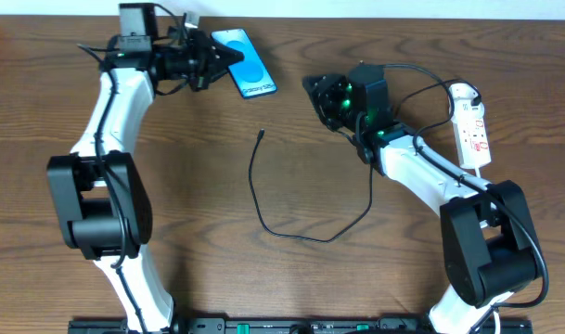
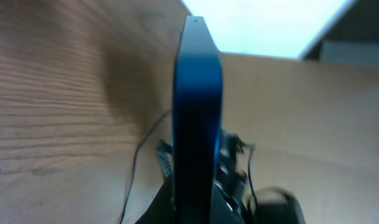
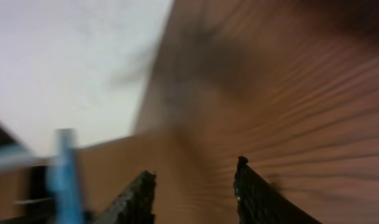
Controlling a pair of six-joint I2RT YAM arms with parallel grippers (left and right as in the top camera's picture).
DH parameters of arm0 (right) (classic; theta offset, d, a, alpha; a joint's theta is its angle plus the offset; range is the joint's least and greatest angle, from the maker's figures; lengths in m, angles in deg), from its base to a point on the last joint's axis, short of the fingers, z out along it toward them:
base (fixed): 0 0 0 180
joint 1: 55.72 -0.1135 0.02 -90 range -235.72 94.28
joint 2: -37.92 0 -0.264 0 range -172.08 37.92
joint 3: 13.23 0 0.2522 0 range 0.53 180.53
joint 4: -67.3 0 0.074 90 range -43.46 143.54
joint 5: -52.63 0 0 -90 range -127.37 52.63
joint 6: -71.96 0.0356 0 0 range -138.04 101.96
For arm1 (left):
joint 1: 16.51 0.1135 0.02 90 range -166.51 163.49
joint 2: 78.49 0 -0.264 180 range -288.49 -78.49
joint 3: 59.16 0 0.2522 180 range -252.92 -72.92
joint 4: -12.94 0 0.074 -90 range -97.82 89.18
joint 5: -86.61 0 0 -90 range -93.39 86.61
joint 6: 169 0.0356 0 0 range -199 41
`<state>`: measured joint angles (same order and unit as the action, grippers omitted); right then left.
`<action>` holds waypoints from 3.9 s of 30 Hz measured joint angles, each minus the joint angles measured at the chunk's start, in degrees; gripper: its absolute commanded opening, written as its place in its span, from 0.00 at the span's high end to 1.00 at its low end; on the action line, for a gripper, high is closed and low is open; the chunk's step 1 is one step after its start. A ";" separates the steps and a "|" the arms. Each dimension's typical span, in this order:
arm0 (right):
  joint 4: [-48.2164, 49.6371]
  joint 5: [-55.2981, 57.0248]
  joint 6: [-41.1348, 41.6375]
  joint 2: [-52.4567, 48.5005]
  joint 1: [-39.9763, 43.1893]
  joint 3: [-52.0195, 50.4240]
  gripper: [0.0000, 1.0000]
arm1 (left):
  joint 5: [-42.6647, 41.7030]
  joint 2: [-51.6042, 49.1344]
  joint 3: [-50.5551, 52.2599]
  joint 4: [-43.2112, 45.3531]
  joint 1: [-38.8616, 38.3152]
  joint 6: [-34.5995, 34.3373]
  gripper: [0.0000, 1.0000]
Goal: Plug charger to phone and switch on socket
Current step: 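Release the phone from the right gripper and withdraw it, then grasp the black cable's USB-C plug end with the right gripper, then lift the plug with the right gripper toward the phone's bottom edge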
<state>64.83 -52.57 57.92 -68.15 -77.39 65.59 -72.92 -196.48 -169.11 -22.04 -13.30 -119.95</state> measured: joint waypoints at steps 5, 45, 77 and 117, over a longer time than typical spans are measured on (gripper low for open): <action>-5.88 -4.92 -19.32 0.02 1.03 0.04 0.68 | -6.51 0.00 0.02 -5.16 6.19 5.79 0.92; -42.91 -9.38 -35.15 -28.55 -11.78 36.79 0.78 | -12.83 0.00 0.04 -7.08 17.75 9.92 0.93; -38.88 -22.36 -55.93 -29.05 -9.51 37.53 0.99 | -11.21 0.00 0.04 -7.08 17.75 10.34 0.93; -63.98 -47.67 -88.83 -6.56 1.42 28.57 0.99 | -15.58 6.75 0.11 -2.93 6.21 12.44 0.93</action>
<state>0.85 -100.24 -30.90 -74.70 -75.97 94.16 -88.51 -189.73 -169.00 -24.96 -7.10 -107.51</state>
